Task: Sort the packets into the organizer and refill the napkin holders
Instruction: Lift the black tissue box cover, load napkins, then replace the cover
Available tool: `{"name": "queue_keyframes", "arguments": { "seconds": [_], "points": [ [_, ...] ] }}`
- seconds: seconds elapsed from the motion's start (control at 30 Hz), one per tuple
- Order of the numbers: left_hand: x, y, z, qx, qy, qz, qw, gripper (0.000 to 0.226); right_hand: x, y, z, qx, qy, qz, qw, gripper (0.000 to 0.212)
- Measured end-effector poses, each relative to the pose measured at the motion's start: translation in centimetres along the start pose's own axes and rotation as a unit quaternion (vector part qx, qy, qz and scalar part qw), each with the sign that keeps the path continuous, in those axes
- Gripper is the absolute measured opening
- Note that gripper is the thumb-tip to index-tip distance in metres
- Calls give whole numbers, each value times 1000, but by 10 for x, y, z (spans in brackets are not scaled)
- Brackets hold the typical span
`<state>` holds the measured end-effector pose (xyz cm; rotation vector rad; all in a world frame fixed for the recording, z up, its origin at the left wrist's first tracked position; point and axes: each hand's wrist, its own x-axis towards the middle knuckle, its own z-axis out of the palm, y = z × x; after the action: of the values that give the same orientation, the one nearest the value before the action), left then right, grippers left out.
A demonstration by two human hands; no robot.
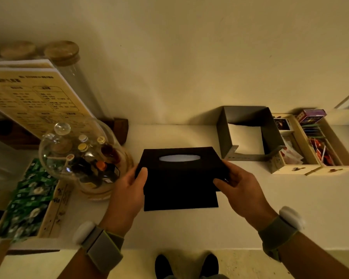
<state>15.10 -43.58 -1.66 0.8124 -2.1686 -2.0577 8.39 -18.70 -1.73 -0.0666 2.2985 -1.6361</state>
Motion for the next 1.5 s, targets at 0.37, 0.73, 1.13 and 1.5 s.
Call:
{"name": "queue_keyframes", "arguments": {
  "seconds": [0.37,0.73,1.13,1.5],
  "points": [
    [-27,-33,-2,-19,0,21,1000,31,-33,25,10,101,23,5,995,44],
    [-38,-64,3,-42,23,26,999,44,-47,47,20,122,39,5,992,37],
    [-27,-73,-7,-59,-17,-57,996,41,-43,54,31,157,44,47,985,39],
    [29,-37,2,-47,-10,-11,999,38,16,29,34,143,51,7,988,39]
  ]
}}
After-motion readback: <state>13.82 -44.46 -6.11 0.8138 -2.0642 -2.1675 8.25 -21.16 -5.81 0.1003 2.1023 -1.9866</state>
